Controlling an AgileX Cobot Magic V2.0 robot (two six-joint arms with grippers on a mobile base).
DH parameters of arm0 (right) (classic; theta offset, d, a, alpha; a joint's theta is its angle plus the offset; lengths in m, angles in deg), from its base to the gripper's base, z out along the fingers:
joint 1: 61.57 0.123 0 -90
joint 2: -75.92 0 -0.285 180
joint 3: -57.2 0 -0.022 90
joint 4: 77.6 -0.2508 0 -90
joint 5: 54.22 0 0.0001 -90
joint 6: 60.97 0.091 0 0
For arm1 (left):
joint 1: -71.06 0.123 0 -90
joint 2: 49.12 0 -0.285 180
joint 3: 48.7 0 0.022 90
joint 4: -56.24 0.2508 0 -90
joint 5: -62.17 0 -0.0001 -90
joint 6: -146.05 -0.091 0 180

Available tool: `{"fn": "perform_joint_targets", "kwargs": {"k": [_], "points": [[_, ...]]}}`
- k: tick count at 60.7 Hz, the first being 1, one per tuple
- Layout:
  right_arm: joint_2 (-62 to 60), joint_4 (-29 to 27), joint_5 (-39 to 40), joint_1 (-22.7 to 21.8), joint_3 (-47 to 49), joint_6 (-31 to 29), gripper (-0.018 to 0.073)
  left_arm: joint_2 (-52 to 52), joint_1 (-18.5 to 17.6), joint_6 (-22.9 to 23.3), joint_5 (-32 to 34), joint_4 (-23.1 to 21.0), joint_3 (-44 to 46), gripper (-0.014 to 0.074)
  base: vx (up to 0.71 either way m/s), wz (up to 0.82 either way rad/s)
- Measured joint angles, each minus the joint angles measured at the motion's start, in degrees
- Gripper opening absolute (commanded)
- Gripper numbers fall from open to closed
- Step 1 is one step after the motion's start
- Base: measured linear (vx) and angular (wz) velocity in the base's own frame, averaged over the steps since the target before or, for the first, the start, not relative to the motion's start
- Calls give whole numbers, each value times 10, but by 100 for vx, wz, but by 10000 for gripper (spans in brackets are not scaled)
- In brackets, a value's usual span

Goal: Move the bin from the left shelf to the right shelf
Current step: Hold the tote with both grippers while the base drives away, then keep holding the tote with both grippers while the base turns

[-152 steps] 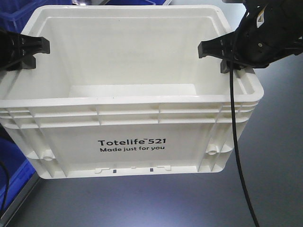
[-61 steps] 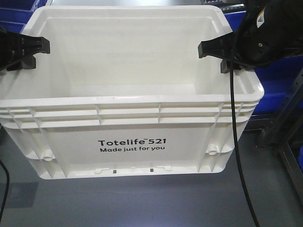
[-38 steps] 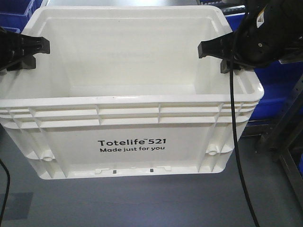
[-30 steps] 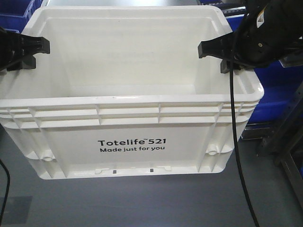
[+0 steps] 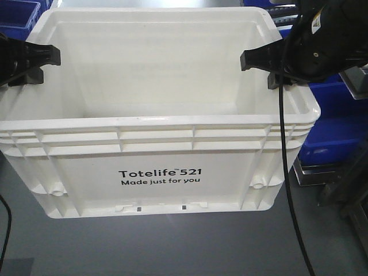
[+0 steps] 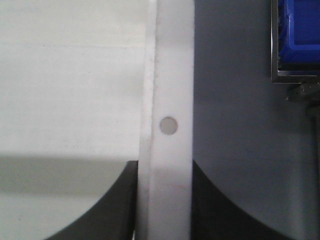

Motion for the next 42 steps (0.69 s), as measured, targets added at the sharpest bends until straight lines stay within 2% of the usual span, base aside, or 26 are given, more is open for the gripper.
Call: {"fn": "perform_joint_targets", "kwargs": {"k": [42], "points": [[0, -1, -1, 0, 0, 0, 31, -1, 0, 0, -1, 0, 0, 55, 23, 1]]}}
